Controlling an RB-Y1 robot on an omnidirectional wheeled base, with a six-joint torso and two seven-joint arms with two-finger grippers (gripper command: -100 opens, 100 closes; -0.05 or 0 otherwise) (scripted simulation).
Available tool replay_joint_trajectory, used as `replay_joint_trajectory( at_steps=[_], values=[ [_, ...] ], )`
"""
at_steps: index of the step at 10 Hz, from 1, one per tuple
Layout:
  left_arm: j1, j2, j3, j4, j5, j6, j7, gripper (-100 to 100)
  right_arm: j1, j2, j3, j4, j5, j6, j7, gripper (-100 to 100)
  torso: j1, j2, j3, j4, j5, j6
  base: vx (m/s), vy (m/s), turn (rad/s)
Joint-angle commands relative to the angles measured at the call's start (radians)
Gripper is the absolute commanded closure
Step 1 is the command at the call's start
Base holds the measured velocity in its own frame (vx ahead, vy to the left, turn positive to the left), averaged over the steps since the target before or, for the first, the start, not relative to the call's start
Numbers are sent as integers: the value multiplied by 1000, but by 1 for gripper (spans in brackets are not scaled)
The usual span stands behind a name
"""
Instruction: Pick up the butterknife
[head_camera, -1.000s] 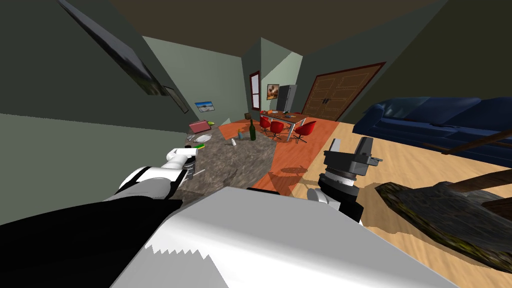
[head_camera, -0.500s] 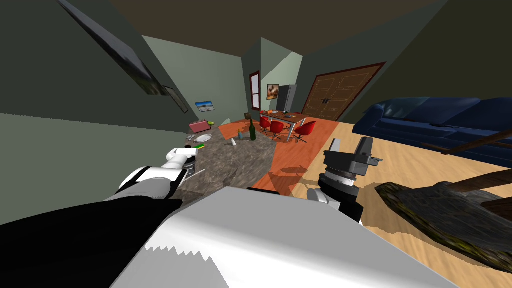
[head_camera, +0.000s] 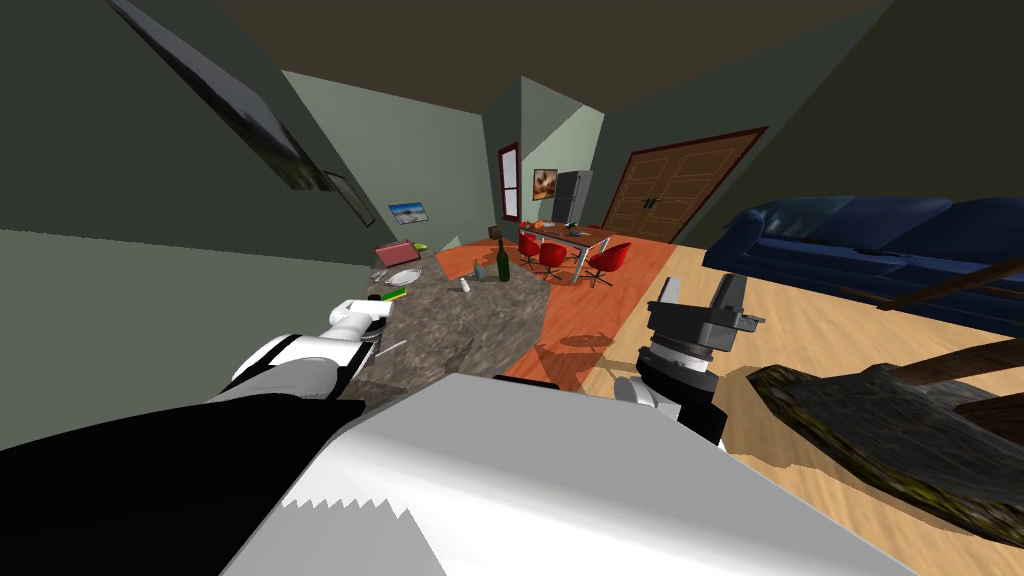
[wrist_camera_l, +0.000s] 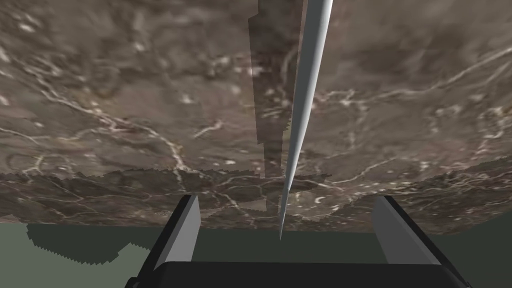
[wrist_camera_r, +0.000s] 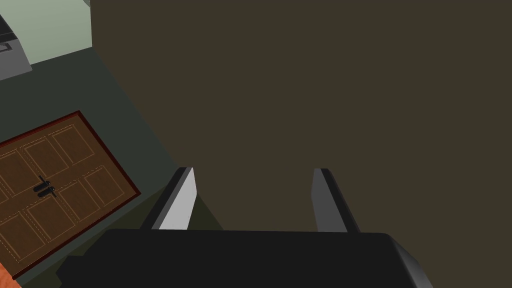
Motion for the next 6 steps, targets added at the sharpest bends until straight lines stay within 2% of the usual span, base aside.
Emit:
replay_joint_trajectory(
  at_steps=[1,2,3,4,6],
  values=[
    [0,0,0,0,0,0,0,-100,0,0,0,0,0,0,0,0,0,0,0,0,0,0,8,-13,3],
    [2,0,0,-1,-1,0,1,0,0,0,0,0,0,0,0,0,1,1,0,0,0,0,0,0,0],
    [11,-14,1,11,-9,-30,4,-100,0,0,0,0,0,0,0,0,2,1,1,0,0,0,5,18,33],
    [15,-21,2,17,-13,-44,5,-100,0,0,0,0,0,0,0,0,3,1,1,0,1,0,9,34,36],
    [22,-19,4,0,-10,-32,9,-100,0,0,0,0,0,0,0,0,4,1,1,0,1,0,4,18,3]
  ],
)
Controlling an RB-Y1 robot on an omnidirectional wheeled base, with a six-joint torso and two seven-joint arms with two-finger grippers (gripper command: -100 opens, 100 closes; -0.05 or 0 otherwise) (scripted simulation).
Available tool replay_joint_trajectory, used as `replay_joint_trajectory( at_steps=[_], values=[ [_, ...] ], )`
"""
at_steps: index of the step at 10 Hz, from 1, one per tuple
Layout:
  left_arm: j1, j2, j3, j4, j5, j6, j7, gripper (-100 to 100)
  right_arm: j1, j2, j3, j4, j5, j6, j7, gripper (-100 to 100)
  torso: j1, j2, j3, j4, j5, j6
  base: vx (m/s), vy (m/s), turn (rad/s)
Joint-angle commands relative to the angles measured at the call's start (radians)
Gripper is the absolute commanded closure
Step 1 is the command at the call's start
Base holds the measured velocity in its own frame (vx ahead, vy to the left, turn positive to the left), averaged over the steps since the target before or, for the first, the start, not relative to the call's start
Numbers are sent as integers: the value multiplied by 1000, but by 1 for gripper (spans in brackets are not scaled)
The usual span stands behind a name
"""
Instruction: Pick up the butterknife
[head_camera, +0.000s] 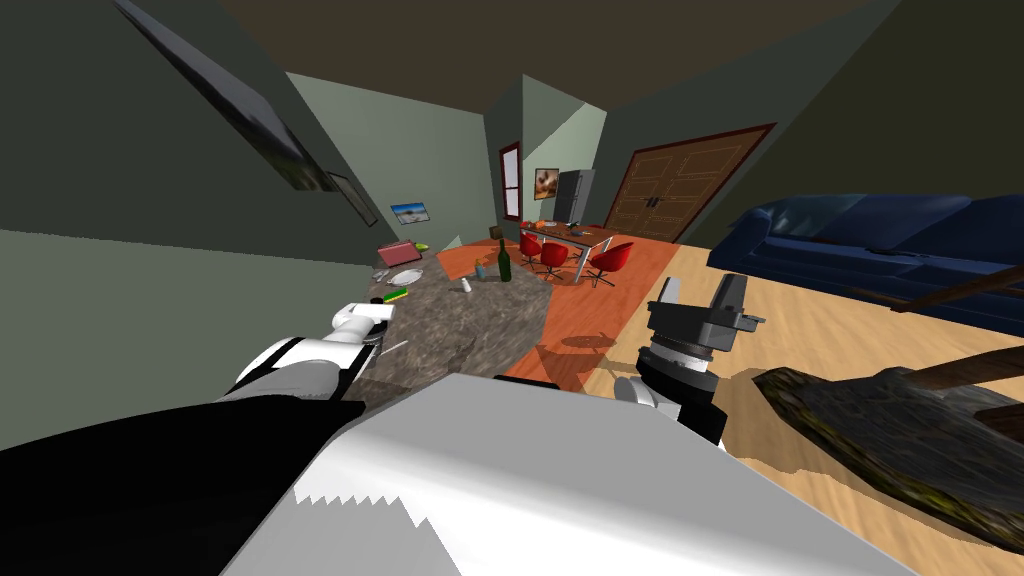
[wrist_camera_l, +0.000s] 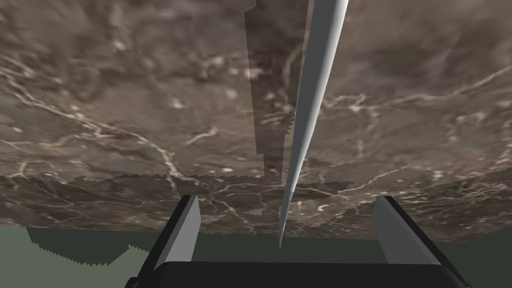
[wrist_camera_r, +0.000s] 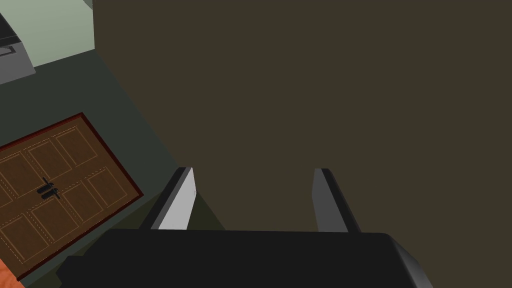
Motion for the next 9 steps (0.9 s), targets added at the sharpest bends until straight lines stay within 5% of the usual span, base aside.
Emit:
replay_joint_trajectory(
  at_steps=[1,5,6,7,8,9],
  values=[
    [0,0,0,0,0,0,0,100,0,0,0,0,0,0,0,0,0,0,0,0,0,0,0,0,0],
    [-2,2,1,-2,0,-3,2,100,0,0,0,0,0,0,0,0,2,-2,-2,-2,2,0,0,0,-3],
    [-2,2,1,-2,0,-3,2,0,0,0,0,0,0,0,0,0,2,-2,-2,-2,2,0,0,0,0],
    [-17,15,-3,0,7,25,-7,100,0,0,0,0,0,0,0,0,2,-2,-2,-2,2,0,-5,-27,-40],
    [-6,9,-1,-6,4,12,-1,100,0,0,0,0,0,0,0,0,0,-2,-2,-2,2,1,-2,-15,-14],
    [-7,10,-1,-7,5,16,-2,0,0,0,0,0,0,0,0,0,1,-2,-2,-2,2,0,0,0,0]
  ],
)
